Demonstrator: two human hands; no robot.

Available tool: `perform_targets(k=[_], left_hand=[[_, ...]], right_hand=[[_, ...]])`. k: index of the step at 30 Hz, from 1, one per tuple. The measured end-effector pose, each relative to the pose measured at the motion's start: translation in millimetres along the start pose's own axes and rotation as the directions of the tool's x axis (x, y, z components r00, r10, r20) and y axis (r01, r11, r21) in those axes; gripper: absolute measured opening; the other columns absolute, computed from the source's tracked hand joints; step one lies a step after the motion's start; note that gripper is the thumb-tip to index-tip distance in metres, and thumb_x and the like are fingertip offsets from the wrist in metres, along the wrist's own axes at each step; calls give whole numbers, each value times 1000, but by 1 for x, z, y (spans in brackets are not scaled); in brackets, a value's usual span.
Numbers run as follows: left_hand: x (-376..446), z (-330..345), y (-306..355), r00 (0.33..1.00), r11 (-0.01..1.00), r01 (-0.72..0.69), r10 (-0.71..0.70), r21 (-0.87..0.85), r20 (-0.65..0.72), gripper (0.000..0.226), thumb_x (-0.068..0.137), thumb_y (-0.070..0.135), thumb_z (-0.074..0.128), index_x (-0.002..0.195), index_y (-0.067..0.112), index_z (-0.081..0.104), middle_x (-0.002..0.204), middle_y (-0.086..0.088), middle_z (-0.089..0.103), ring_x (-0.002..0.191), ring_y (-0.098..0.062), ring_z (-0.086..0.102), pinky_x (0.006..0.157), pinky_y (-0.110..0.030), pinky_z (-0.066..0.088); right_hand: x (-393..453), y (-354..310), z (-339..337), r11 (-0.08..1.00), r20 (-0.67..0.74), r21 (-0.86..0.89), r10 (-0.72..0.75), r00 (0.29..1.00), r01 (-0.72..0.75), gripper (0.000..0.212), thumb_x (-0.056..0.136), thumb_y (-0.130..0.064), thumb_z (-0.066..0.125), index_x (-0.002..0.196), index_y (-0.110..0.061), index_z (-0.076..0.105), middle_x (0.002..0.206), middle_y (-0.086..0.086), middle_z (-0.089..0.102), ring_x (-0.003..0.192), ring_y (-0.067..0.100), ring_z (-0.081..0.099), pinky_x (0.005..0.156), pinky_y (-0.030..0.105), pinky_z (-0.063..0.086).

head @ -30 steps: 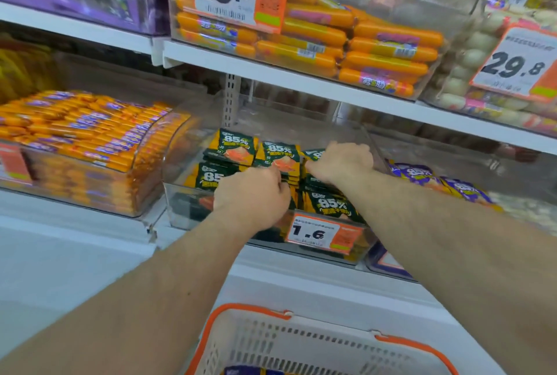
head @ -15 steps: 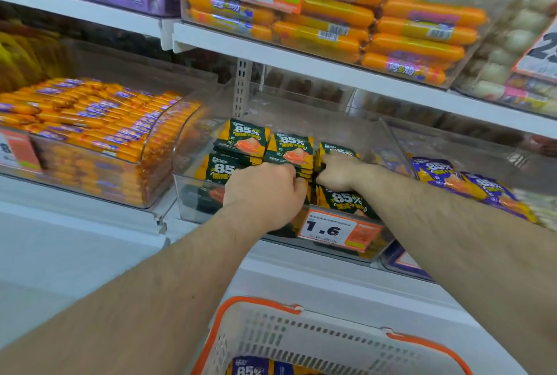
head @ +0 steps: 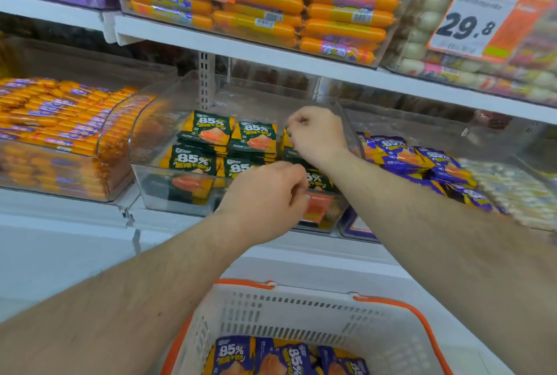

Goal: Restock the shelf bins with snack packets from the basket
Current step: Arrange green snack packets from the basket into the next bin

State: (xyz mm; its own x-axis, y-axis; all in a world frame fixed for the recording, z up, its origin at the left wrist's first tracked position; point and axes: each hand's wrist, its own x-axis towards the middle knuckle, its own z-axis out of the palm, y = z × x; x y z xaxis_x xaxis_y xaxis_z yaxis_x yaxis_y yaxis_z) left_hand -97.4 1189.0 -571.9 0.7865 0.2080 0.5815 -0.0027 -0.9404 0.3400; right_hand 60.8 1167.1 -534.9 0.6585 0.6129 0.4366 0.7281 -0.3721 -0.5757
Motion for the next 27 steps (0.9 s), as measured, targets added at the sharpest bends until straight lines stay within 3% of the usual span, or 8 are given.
perform_targets(k=[5, 8, 11, 14, 16, 21, 24, 27], left_hand=[[-22, 37, 25, 956, 986, -165, 161, -5, 246, 26, 82, 32, 42, 84, 21, 66, 82, 3, 68, 75, -26, 63, 61, -39, 53], [-43, 63, 36, 726, 984, -164, 73, 69, 684, 22, 92, 31, 49, 105, 27, 66, 107, 4, 68, 97, -23, 61, 80, -36, 50], [-64, 83, 46, 454, 962, -260, 45, 84, 890, 14, 97, 29, 47, 100, 25, 60, 101, 0, 63, 90, -23, 58, 73, -32, 47], [-79, 97, 51, 305, 947, -314, 28, 72, 952, 17, 97, 22, 43, 80, 23, 48, 77, -2, 54, 61, -20, 47, 55, -34, 43], [-86, 106, 51, 272, 938, -341, 32, 65, 962, 24, 94, 18, 42, 71, 19, 48, 70, -2, 51, 54, -20, 39, 56, -39, 45], [-93, 120, 54, 241, 947, -318, 36, 44, 970, 25, 94, 18, 39, 87, 16, 63, 81, -2, 61, 61, -16, 43, 62, -34, 48], [-91, 124, 54, 231, 948, -317, 46, 31, 972, 25, 95, 19, 38, 88, 19, 63, 81, 2, 60, 64, -16, 49, 64, -34, 50], [-90, 128, 50, 228, 950, -310, 42, 32, 973, 24, 96, 22, 39, 89, 22, 62, 83, 7, 60, 72, -13, 58, 67, -31, 53]], right_hand=[[-86, 3, -39, 944, -317, 172, -217, 923, 281, 17, 75, -4, 54, 67, -12, 66, 55, -4, 58, 56, 12, 50, 57, 26, 41], [-142, 45, -36, 931, -363, 178, -239, 900, 319, 15, 69, -1, 49, 64, -4, 63, 58, -7, 50, 57, 5, 41, 54, 21, 34], [-196, 106, -14, 984, -191, 160, -42, 981, 73, 16, 74, -7, 48, 65, -5, 61, 60, 1, 56, 59, 15, 48, 56, 31, 38], [-244, 160, 9, 980, 179, -117, 181, 967, -161, 23, 82, -15, 46, 70, -3, 62, 68, 13, 63, 64, 28, 55, 57, 36, 41], [-269, 188, 21, 924, 435, -280, 363, 824, -259, 25, 88, -18, 46, 71, -4, 58, 66, 16, 58, 59, 27, 50, 52, 33, 36], [-327, 228, 36, 835, 816, -529, 549, 181, -150, 27, 89, -18, 54, 63, -12, 47, 61, 5, 39, 57, 21, 37, 56, 36, 33], [-354, 236, 41, 813, 819, -573, 571, 51, 105, 11, 86, -20, 63, 84, -10, 66, 79, 7, 56, 73, 23, 53, 59, 29, 43], [-370, 242, 48, 780, 809, -574, 587, 27, 251, 12, 83, -17, 67, 91, -8, 67, 78, 8, 55, 77, 26, 55, 66, 32, 50]])
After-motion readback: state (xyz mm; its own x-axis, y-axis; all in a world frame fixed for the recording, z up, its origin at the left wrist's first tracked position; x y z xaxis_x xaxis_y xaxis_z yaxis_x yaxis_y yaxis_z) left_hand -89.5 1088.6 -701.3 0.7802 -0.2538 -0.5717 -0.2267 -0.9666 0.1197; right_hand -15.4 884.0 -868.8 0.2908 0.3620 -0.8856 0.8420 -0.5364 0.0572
